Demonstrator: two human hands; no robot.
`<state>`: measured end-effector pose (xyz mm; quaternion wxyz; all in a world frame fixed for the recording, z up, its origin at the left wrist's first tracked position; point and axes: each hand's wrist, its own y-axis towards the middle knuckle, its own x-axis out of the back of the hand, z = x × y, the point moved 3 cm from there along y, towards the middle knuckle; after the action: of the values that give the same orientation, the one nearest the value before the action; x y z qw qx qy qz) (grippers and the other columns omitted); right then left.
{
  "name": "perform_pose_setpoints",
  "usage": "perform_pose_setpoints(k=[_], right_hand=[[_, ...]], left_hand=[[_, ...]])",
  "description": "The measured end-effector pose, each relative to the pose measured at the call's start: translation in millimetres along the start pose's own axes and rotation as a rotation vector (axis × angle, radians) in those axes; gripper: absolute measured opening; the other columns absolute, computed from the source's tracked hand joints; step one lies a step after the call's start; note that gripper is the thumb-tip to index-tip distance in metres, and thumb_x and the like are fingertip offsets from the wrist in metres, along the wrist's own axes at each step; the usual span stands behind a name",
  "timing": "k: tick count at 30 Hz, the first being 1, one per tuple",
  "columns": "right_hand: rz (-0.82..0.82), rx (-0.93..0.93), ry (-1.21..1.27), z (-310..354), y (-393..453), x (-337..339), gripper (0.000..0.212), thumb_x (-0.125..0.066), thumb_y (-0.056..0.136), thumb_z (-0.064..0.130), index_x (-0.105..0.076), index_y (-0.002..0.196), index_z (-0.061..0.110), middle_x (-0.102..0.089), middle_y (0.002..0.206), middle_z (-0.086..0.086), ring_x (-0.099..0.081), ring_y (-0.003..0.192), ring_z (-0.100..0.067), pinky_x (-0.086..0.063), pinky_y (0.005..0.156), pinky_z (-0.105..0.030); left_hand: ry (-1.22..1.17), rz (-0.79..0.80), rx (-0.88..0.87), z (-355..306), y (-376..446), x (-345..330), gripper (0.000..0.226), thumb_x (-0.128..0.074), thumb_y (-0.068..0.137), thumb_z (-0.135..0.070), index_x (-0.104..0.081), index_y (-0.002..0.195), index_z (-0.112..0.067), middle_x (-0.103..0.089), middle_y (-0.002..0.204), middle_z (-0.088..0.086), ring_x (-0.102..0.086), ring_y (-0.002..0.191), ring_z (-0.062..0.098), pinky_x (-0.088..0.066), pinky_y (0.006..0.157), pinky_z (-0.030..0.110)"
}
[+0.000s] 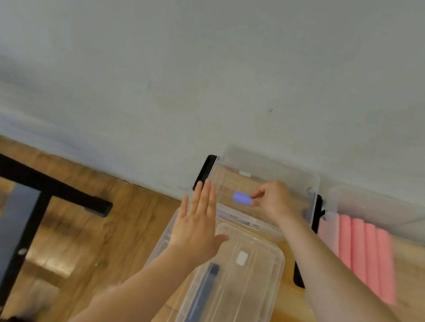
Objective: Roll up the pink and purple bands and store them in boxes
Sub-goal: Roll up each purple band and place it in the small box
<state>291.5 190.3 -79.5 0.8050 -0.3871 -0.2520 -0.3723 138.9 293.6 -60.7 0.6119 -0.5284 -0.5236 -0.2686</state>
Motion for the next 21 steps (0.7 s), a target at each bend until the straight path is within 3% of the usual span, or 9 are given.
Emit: perform_pose_setpoints(k=[7,13,21], right_hand=[[0.074,-0.037,-0.028,5.7,35.5,-32.5,0.018,-0.069,0.075,0.003,-0.073,0.092,0.007,-0.071,0.098,-0.009,-0.064,0.092,-0.020,-0.037,0.070,-0.019],[0.182,-0.040,-0.062,9.2,55.3,-48.9,0.022,-0.073,0.074,0.003,-0.072,0.097,0.003,-0.070,0.102,-0.011,-0.064,0.097,-0.021,-0.047,0.085,-0.026],[0.285,0.031,-0.159,9.1,64.3,-55.5,0.024,-0.075,0.073,0.006,-0.072,0.097,0.005,-0.069,0.103,-0.009,-0.063,0.095,-0.020,-0.046,0.084,-0.026]], left_hand=[[0.040,-0.010,0.013,-1.0,2.9,-0.9,0.092,-0.029,0.095,-0.053,0.045,0.120,-0.004,0.052,0.128,0.012,0.039,0.128,0.025,0.019,0.108,0.039],[0.039,0.002,0.004,-1.2,5.6,-0.3,0.089,-0.031,0.095,-0.048,0.039,0.128,-0.004,0.049,0.132,0.013,0.038,0.129,0.026,0.022,0.106,0.038],[0.018,-0.011,0.008,-0.6,9.4,-2.7,0.089,-0.033,0.094,-0.044,0.036,0.131,-0.003,0.051,0.130,0.012,0.041,0.127,0.024,0.026,0.101,0.037]])
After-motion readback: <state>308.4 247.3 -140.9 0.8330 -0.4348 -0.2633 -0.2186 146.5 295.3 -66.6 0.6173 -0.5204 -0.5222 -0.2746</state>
